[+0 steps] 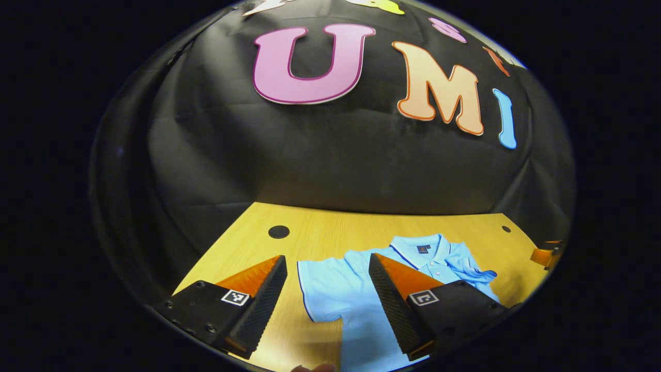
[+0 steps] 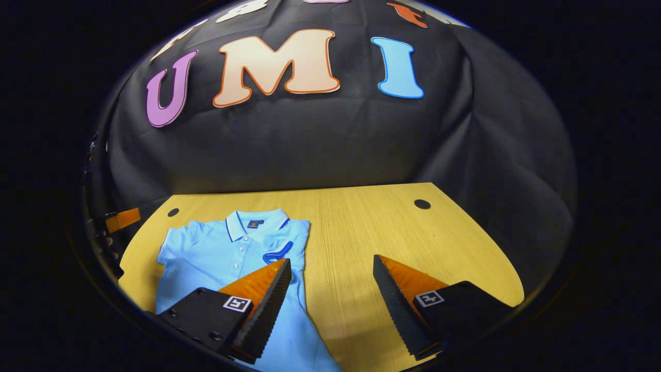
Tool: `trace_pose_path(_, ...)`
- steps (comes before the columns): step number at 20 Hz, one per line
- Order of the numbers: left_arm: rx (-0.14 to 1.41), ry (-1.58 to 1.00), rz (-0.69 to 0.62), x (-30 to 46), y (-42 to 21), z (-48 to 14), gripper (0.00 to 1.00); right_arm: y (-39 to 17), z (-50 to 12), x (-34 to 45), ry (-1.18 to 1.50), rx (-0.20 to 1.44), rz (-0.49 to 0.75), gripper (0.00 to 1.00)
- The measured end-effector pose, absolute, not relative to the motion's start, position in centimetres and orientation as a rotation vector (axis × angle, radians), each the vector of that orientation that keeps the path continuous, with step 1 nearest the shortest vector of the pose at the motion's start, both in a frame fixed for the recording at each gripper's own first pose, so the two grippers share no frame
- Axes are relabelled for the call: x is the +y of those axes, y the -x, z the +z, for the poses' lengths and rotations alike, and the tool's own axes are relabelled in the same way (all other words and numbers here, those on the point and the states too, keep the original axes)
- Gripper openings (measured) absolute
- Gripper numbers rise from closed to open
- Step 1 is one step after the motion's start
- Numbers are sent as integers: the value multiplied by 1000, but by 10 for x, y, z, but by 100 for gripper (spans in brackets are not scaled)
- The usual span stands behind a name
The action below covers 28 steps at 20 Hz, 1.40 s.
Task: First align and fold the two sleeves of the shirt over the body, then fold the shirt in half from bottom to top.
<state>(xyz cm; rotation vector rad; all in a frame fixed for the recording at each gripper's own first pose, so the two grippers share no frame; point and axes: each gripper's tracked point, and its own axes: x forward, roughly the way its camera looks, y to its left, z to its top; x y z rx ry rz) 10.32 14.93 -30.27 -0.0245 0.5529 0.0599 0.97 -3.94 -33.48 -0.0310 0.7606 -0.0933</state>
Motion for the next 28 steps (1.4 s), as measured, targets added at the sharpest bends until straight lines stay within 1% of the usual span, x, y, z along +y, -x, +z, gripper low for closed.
trace_pose_path(2,591,34,54,150,-110,-326,95,2,-333,-40,47,769,-110,99)
trace_pose_path(3,611,39,68,152,-114,-338,95,8,-330,-40,52,770,-113,95)
trace_pose_path(7,700,23,101,157,-121,-383,95,25,-330,-32,67,790,-118,96)
trace_pose_path(8,717,16,119,159,-123,-391,95,28,-330,-32,69,794,-120,99)
trace_pose_path(9,723,10,144,164,-123,-395,96,31,-330,-32,71,798,-122,99)
trace_pose_path(10,730,10,158,165,-124,-401,96,33,-331,-30,74,802,-123,96)
trace_pose_path(11,744,6,162,166,-123,-407,96,35,-332,-28,78,805,-122,96)
trace_pose_path(12,762,3,164,166,-122,-414,96,37,-331,-27,82,808,-119,99)
trace_pose_path(16,843,12,193,169,-111,-439,96,40,-328,-27,84,811,-113,99)
trace_pose_path(18,819,14,197,170,-115,-438,98,41,-327,-29,84,814,-112,99)
trace_pose_path(20,828,11,184,171,-113,-436,95,41,-326,-30,82,811,-113,99)
trace_pose_path(22,835,22,175,170,-109,-433,79,43,-326,-32,76,811,-111,99)
trace_pose_path(23,839,26,171,168,-109,-432,60,44,-327,-32,75,811,-108,99)
trace_pose_path(24,843,35,163,166,-108,-432,55,45,-326,-31,74,811,-103,99)
trace_pose_path(25,844,39,161,163,-108,-431,40,45,-326,-33,75,810,-99,99)
trace_pose_path(27,847,36,153,157,-109,-432,22,48,-325,-35,76,808,-92,99)
trace_pose_path(28,840,29,164,156,-111,-431,18,48,-323,-36,74,805,-89,99)
